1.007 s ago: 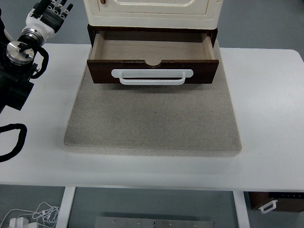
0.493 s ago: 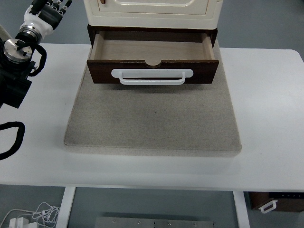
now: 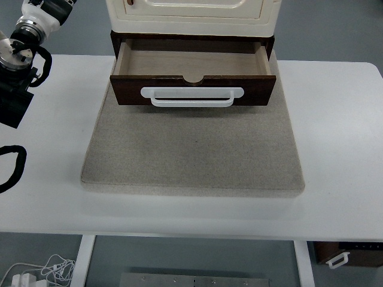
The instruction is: Close drawer under combined cabinet
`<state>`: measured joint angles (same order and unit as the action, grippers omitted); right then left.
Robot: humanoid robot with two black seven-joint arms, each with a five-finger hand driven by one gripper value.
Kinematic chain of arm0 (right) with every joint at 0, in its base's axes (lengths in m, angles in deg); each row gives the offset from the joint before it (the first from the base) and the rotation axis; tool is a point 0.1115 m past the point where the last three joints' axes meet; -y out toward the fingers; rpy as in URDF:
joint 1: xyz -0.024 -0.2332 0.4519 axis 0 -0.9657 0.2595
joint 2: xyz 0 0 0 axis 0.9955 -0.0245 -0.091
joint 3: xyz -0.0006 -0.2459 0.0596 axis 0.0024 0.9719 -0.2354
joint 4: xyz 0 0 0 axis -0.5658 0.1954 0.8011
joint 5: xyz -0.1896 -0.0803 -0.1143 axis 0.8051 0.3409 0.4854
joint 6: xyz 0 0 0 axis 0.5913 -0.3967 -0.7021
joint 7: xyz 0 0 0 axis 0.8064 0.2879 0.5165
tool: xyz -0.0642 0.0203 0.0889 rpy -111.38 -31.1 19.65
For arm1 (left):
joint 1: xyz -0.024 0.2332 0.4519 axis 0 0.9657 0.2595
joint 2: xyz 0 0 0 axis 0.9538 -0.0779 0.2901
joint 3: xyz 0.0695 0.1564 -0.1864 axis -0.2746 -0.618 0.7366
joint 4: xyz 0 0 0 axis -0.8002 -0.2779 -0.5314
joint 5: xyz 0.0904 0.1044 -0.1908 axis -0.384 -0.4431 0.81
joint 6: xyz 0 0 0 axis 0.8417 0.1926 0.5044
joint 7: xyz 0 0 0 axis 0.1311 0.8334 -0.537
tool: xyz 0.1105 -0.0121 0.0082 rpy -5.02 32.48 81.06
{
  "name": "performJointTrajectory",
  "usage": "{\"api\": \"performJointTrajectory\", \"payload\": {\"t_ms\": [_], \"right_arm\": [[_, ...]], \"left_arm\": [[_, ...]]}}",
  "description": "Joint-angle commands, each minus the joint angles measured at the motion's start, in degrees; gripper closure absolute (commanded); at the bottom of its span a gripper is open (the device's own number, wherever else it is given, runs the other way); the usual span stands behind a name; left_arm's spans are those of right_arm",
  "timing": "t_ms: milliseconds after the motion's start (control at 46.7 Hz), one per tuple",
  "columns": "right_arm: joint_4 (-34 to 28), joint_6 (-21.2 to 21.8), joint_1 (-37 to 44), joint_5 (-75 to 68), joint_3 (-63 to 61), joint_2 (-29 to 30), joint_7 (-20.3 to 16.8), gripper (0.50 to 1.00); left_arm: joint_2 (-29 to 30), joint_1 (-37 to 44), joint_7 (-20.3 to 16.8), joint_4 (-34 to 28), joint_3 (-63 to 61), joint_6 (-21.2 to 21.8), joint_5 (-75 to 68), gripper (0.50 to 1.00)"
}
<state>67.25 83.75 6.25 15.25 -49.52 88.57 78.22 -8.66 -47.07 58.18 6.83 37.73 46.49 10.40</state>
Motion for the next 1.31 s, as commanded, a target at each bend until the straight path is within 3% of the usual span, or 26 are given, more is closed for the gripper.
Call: {"api": "performJointTrajectory", "payload": {"t_ms": [0, 214, 621, 964, 1286], "right_arm": [[0.0, 0.0, 0.0, 0.0, 0.0, 0.0, 0.0, 0.548], [0.0, 0.0, 0.0, 0.0, 0.0, 0.0, 0.0, 0.548], [0.0, 0.0, -0.1, 0.0, 0.0, 0.0, 0.0, 0.548], [0.0, 0.0, -0.1, 0.0, 0.0, 0.0, 0.0, 0.548], [0.0, 0.0, -0.1, 0.0, 0.0, 0.0, 0.0, 0.548]], "left_arm": [[0.6, -1.0, 0.0, 0.1, -0.3, -0.1, 0.0, 0.5], [5.6, -4.6, -0.3, 0.7, -4.5, -0.2, -0.9, 0.5], [12.6, -8.3, -0.7, 13.5, -4.6, 0.9, -2.4, 0.5], [18.0, -9.8, -0.7, 31.4, -4.8, 0.9, -6.2, 0.5], [19.6, -11.5, -0.5, 46.9, -11.3, 0.9, -9.8, 0.5]]}}
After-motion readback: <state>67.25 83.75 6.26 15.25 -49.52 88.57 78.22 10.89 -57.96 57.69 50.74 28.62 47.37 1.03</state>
